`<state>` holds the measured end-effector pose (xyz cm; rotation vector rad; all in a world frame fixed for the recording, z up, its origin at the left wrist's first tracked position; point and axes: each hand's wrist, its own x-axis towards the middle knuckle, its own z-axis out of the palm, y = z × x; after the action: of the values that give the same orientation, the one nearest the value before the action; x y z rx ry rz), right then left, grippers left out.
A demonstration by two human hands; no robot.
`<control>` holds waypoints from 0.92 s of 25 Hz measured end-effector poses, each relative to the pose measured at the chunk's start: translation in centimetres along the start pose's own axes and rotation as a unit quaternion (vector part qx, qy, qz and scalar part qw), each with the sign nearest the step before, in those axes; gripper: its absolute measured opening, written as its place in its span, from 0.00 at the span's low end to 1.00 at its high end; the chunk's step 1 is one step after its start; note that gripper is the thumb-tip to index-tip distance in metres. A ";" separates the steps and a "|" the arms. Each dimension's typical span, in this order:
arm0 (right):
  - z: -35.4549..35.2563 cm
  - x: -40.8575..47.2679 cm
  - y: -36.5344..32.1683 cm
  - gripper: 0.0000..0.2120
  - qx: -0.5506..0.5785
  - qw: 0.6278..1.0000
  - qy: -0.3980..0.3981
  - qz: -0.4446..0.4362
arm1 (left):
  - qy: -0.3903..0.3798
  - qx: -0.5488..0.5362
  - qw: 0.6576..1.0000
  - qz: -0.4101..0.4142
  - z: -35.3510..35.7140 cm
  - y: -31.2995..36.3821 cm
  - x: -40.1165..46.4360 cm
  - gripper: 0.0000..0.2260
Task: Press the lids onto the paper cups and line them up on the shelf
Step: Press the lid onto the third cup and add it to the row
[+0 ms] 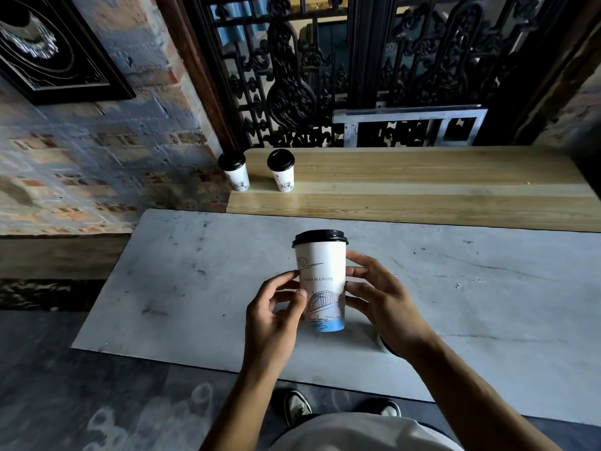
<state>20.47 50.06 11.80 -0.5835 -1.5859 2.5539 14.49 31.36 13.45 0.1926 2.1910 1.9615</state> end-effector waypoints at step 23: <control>-0.4 -0.3 -0.3 0.27 0.015 1.000 0.003 -0.001 | -0.023 0.000 1.000 -0.021 0.2 0.3 -0.1 0.12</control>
<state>20.88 50.46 12.04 -0.5867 -1.5420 2.5670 14.63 31.57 13.68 0.1868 2.1479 1.9166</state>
